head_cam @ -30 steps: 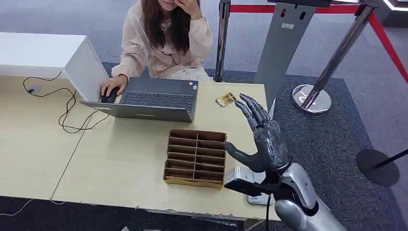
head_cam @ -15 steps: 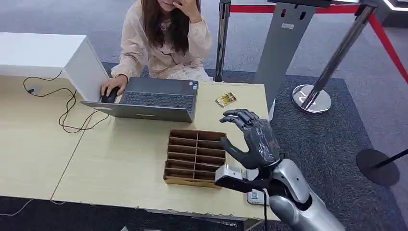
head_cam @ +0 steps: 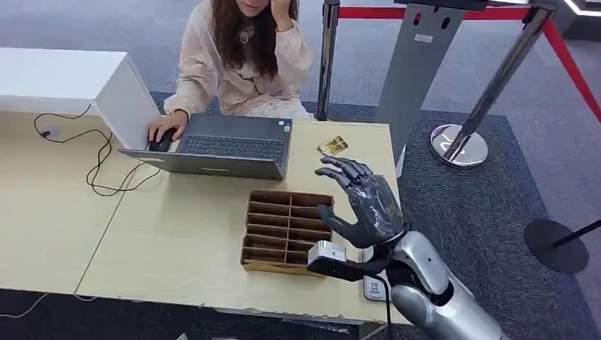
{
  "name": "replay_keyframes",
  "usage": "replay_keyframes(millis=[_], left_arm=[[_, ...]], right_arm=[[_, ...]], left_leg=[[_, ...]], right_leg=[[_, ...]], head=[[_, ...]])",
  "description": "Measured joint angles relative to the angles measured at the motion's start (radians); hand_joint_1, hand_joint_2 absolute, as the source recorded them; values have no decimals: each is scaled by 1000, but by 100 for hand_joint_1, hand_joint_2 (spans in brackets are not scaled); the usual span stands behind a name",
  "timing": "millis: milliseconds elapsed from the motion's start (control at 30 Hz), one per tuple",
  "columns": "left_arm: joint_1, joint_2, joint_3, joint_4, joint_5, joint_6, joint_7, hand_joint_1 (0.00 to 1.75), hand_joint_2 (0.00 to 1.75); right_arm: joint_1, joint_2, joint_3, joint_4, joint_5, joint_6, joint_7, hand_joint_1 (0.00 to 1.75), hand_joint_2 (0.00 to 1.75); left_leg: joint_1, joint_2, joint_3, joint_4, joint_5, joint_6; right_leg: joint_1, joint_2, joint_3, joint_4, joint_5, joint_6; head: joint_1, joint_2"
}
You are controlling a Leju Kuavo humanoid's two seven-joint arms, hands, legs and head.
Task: Pass the card to the sensor for recognition and then transmit it.
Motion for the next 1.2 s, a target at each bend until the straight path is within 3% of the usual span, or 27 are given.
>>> replay_keyframes(millis=[367,867,1200], left_arm=[[0,0,-1,0,-1,-3,1,0,175],[0,0,-2,-3,-2,-3,2,0,175],[-1,0,-2,-3,-2,-5,2,0,175]], right_arm=[[-28,8,27,30,6,11,8,61,175],[-54,14,55,54,16,34,27,84,175],[-73,20,76,77,17,44,39,77,175]], left_leg=[[0,0,0,0,0,0],[0,0,0,0,0,0],[0,0,-1,0,0,0]], right_leg=[[0,0,0,0,0,0],[0,0,0,0,0,0],[0,0,0,0,0,0]], head=[[0,0],[0,0],[0,0]])
